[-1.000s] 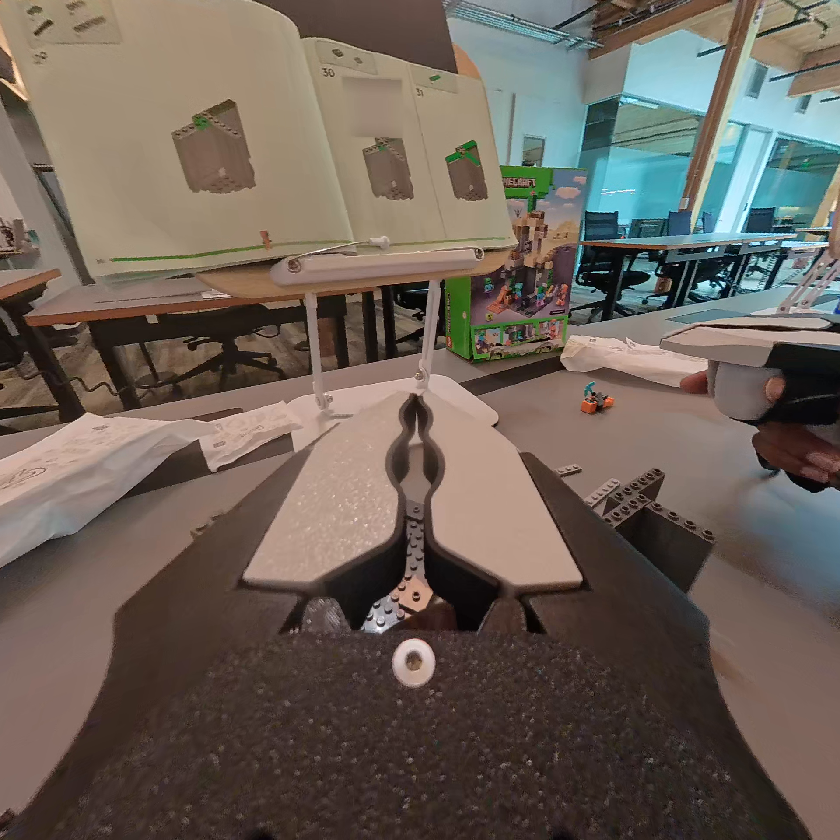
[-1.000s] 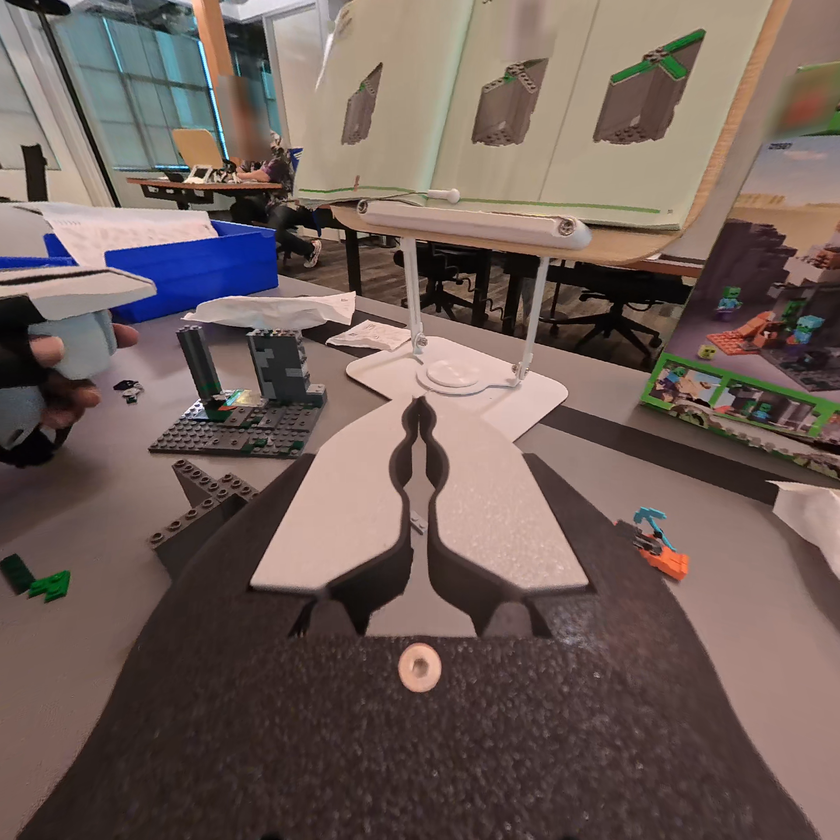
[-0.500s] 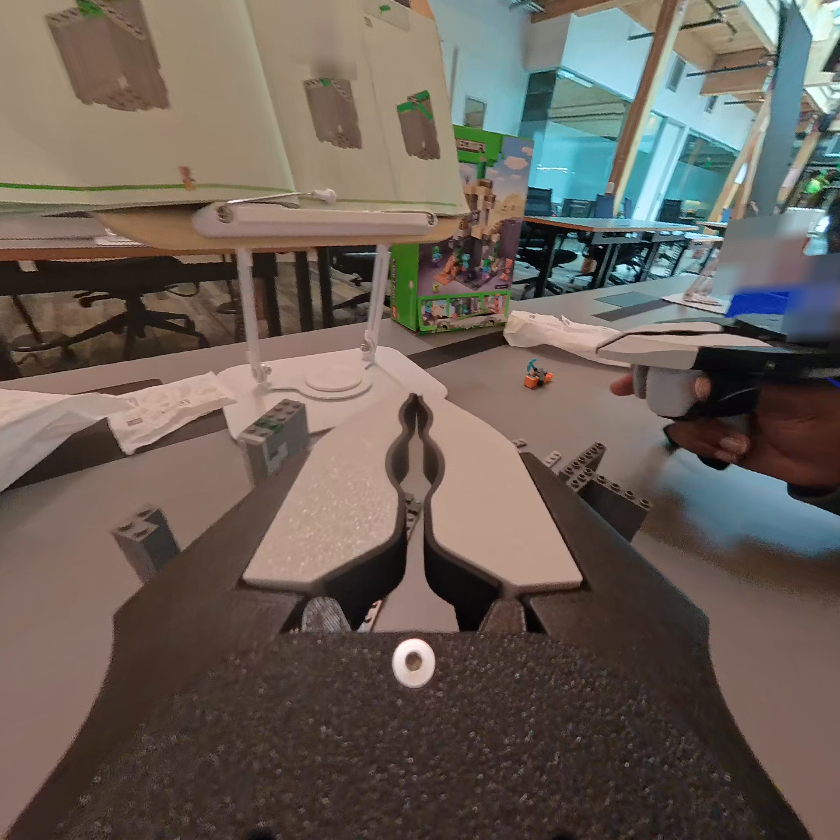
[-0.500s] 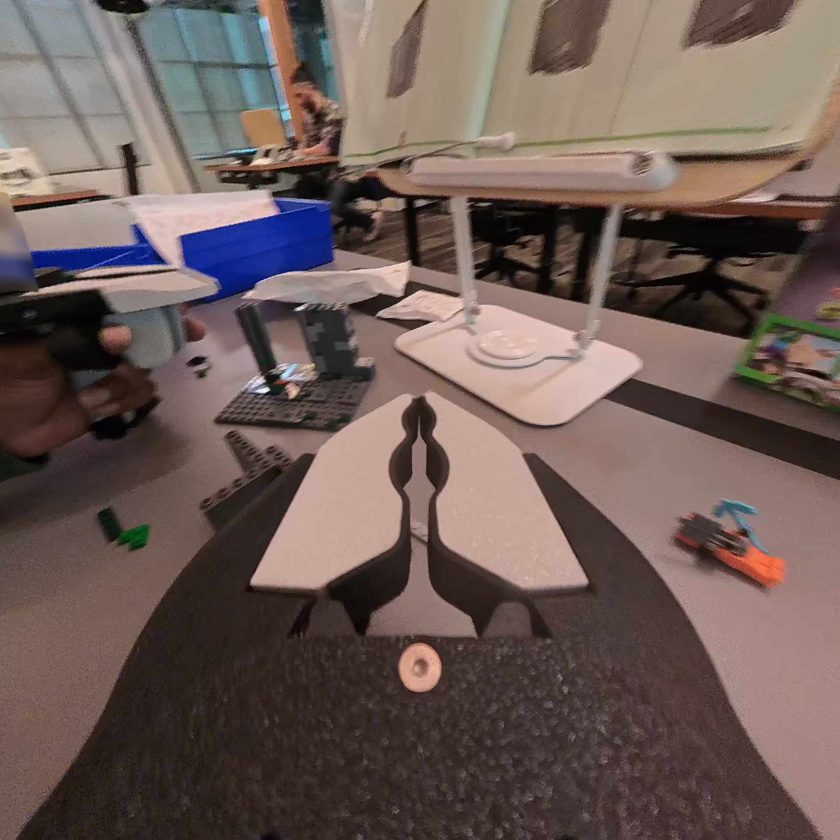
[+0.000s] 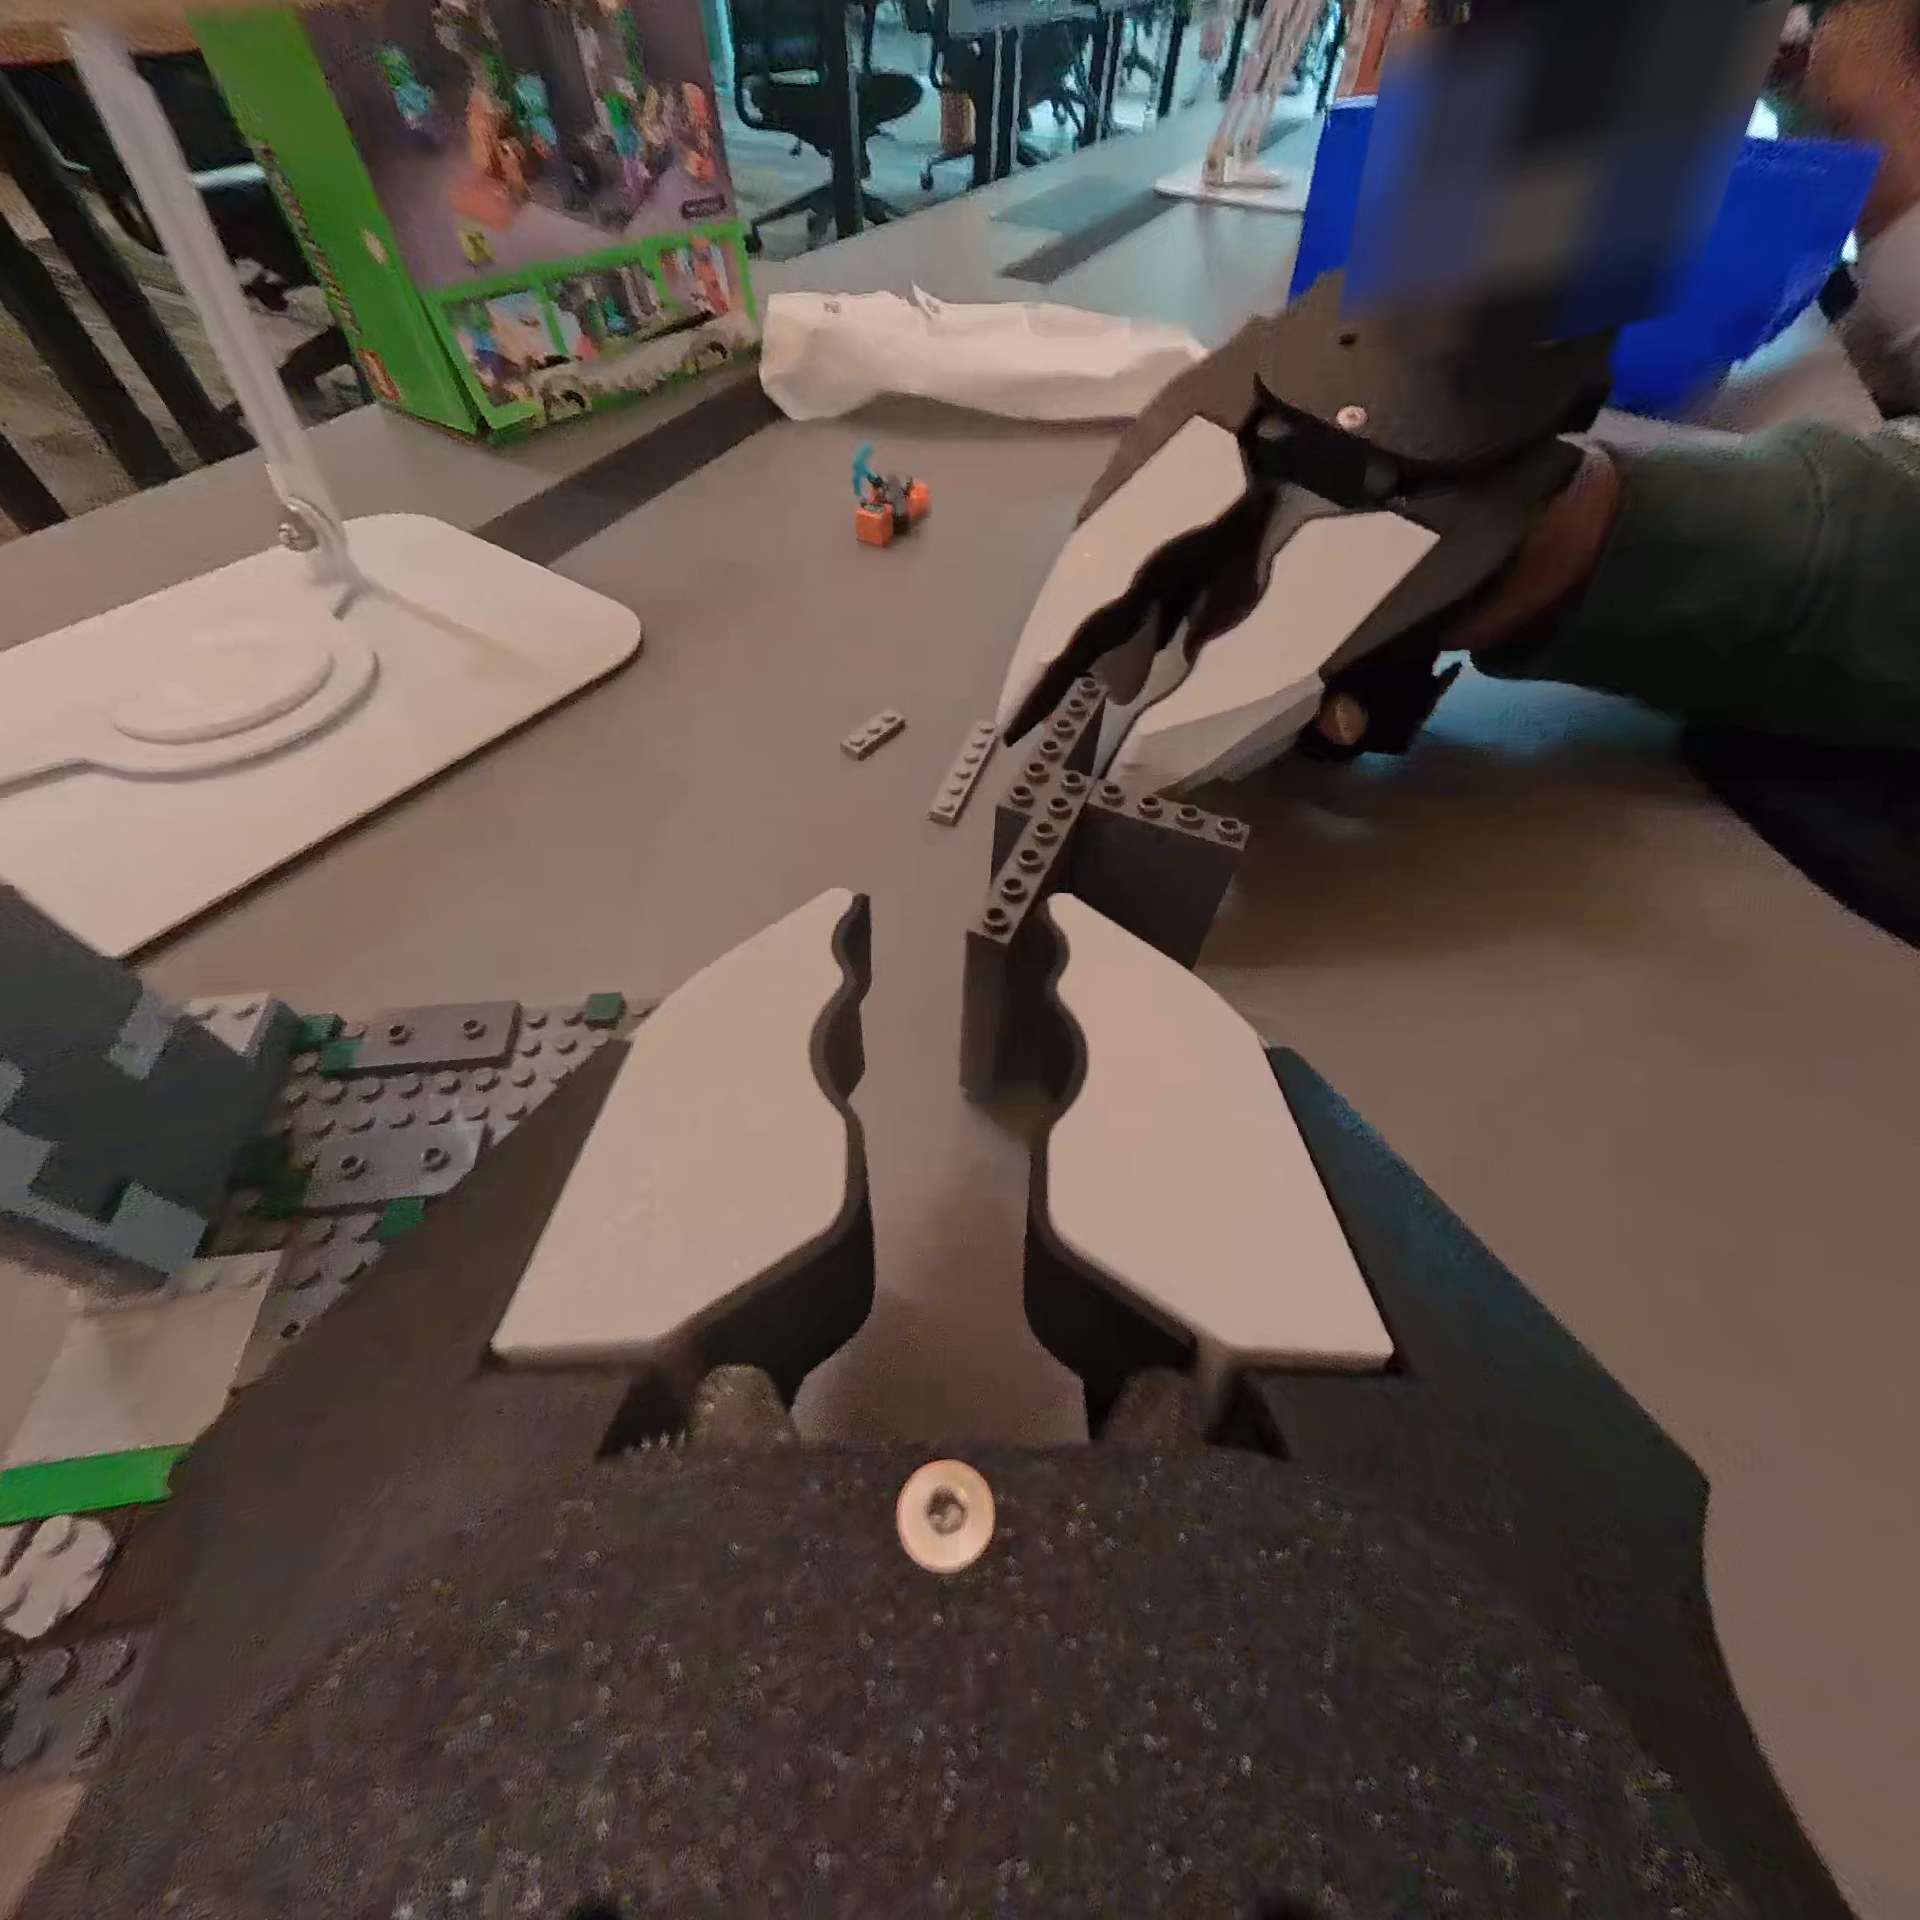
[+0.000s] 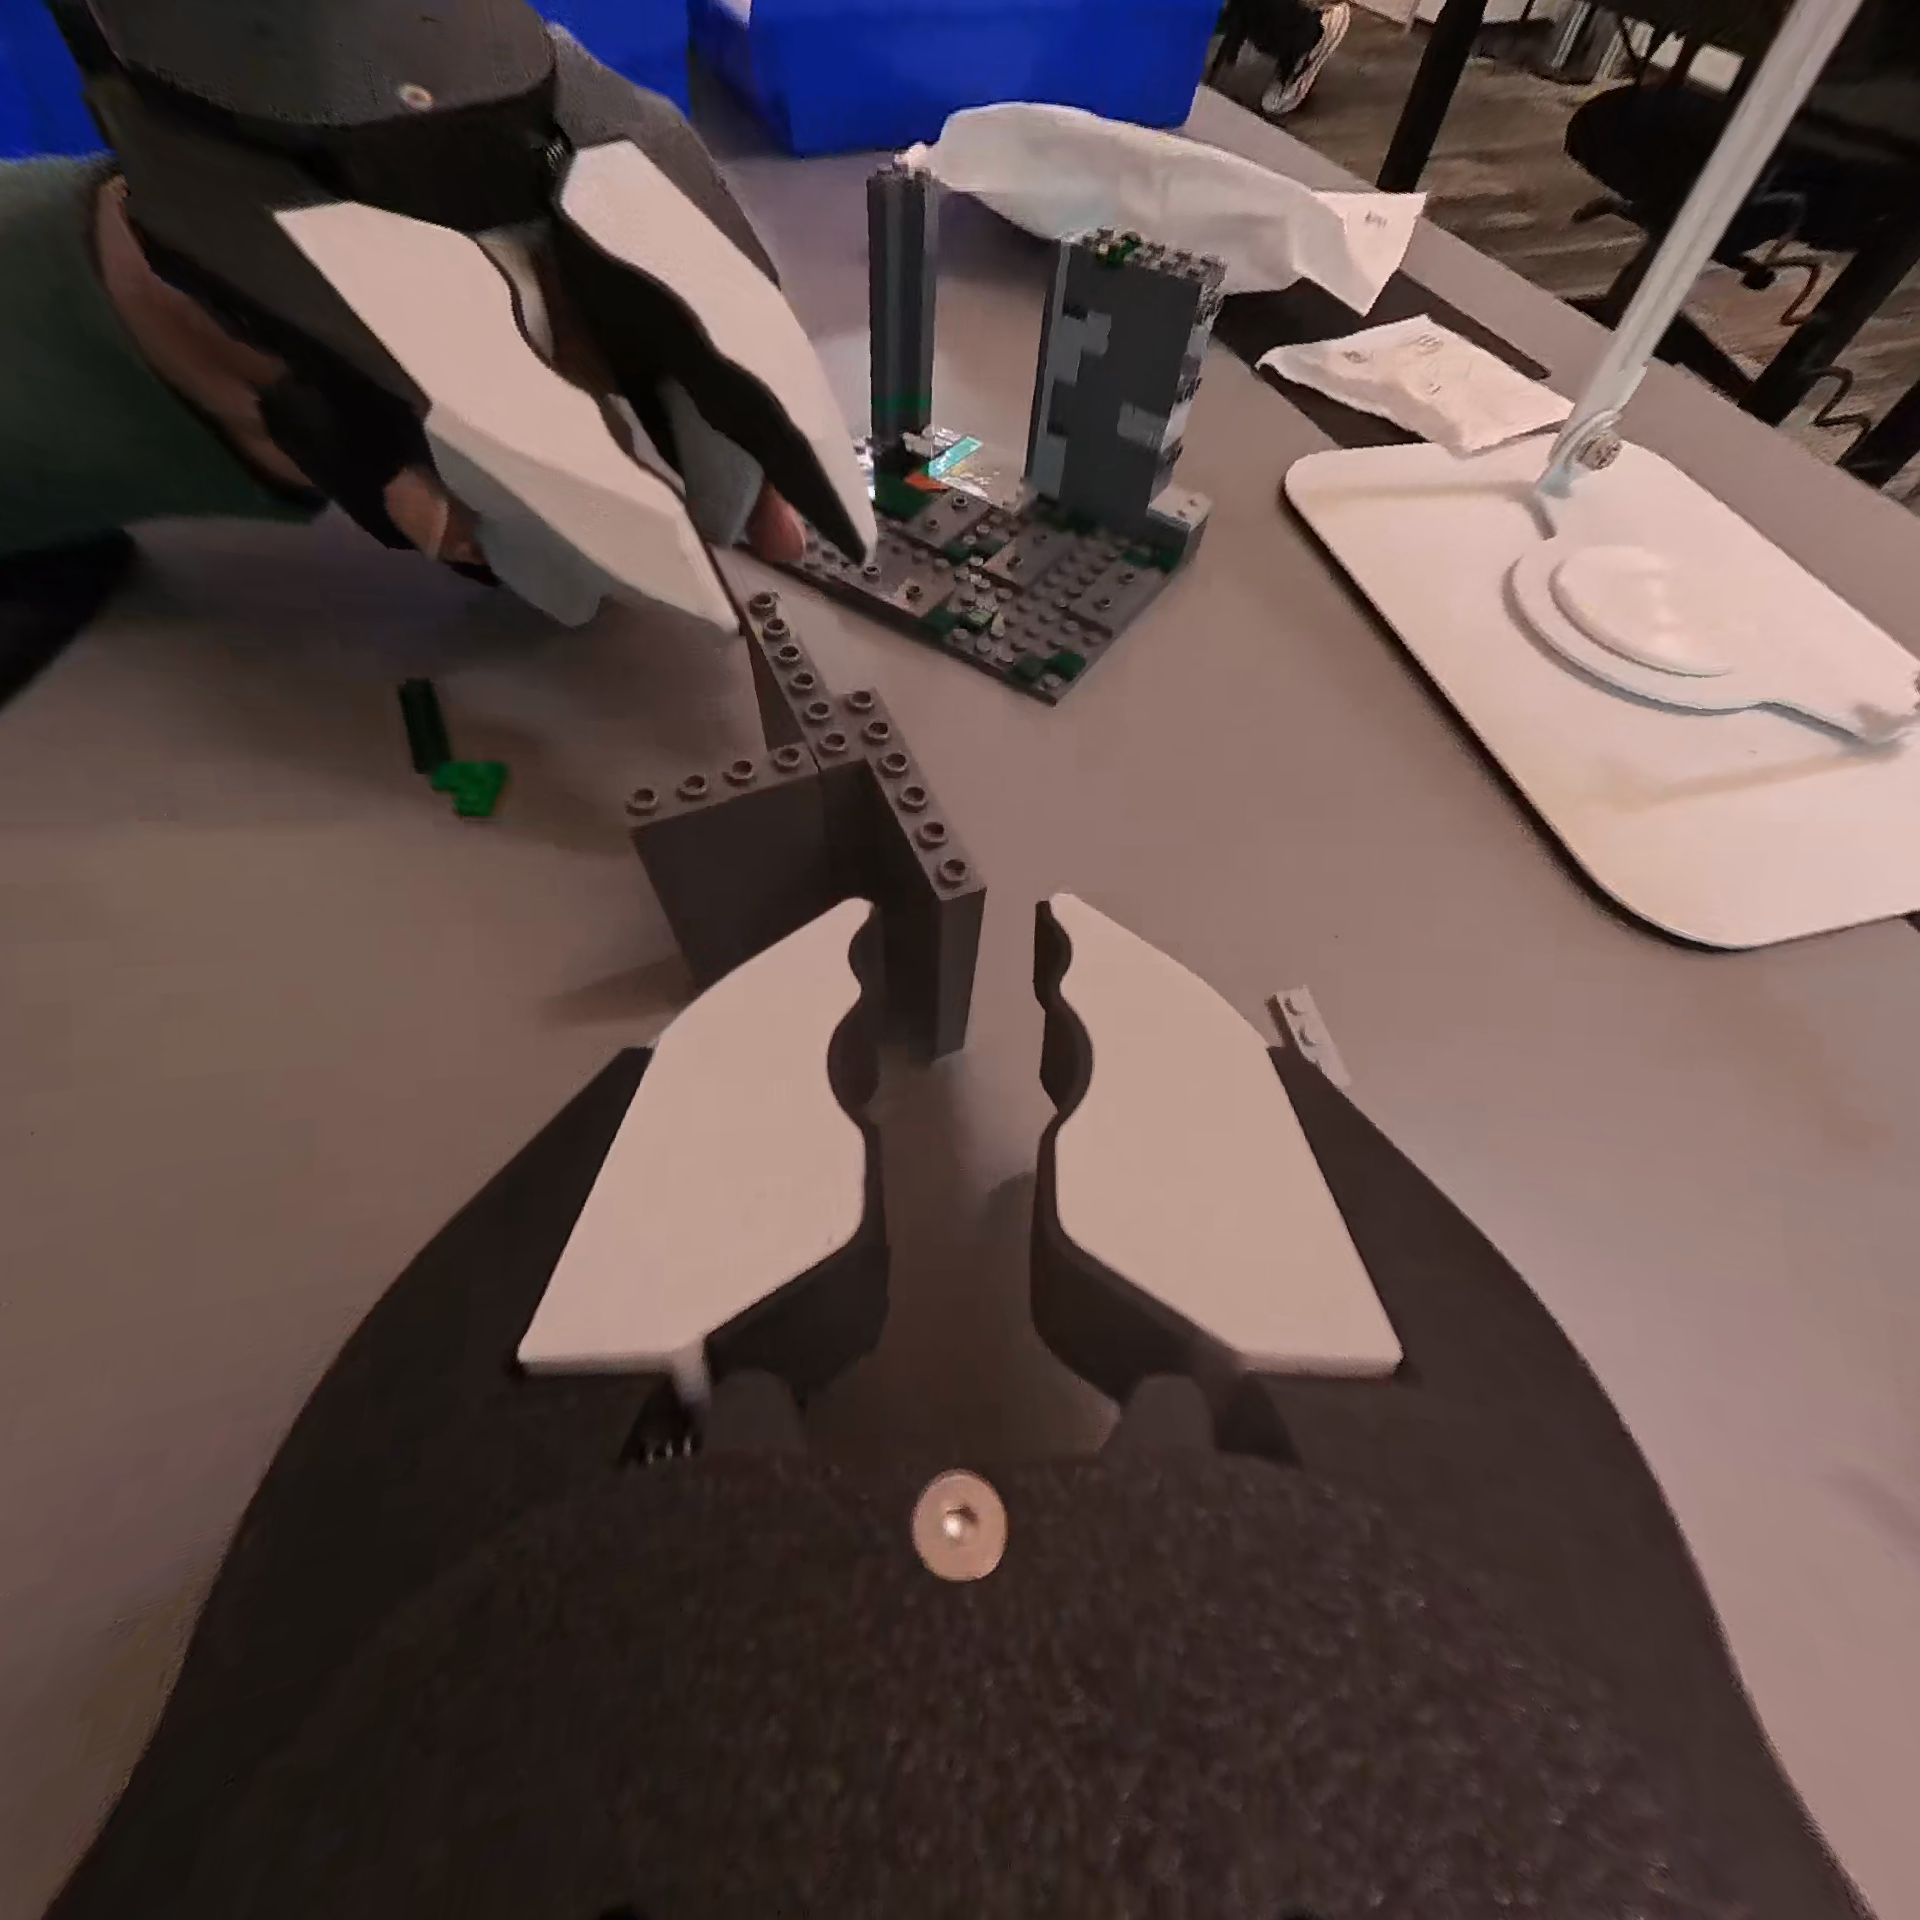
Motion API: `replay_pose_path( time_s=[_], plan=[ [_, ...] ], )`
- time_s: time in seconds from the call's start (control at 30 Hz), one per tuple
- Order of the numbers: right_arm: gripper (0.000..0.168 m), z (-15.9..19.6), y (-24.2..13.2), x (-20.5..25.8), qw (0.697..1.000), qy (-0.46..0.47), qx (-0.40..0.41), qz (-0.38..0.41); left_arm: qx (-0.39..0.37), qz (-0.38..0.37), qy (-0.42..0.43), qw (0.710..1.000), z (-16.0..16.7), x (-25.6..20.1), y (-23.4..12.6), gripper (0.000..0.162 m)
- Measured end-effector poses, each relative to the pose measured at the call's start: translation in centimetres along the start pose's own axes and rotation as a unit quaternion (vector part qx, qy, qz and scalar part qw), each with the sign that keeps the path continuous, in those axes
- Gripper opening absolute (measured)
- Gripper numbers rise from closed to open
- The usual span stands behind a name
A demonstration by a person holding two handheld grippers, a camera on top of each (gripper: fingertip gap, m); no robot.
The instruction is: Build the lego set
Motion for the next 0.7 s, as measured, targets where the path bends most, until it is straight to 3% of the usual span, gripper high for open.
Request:
replay_pose_path(
  time_s=[0.17,0.33,0.57,0.7],
  plan=[
    [0.015,-0.2,0.5,-0.3,1.000,0.005,-0.006,-0.025,0.034,0.020,0.026,0.999,0.5,-0.5,0.7,0.031],
    [0.013,-0.2,0.2,-0.1,0.999,0.008,-0.004,-0.047,0.040,0.042,0.034,0.998,0.4,-1.2,1.0,0.020],
    [0.010,0.3,-1.3,1.5,0.988,0.001,0.017,-0.152,0.054,0.133,0.054,0.988,0.5,-3.6,0.7,0.013],
    [0.014,-0.1,-1.8,1.8,0.987,-0.007,0.007,-0.159,0.065,0.168,0.067,0.981,0.7,-4.6,0.9,0.017]
  ],
)
Point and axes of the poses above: each gripper's, where its closed fingertips meet, y out along the fingers, z out of its underside, x = y × z across the jaws, the point moved 9 cm from there along -y, back along the fingers, and after that the axes turned 8 degrees about -z, right-handed, at the moved point
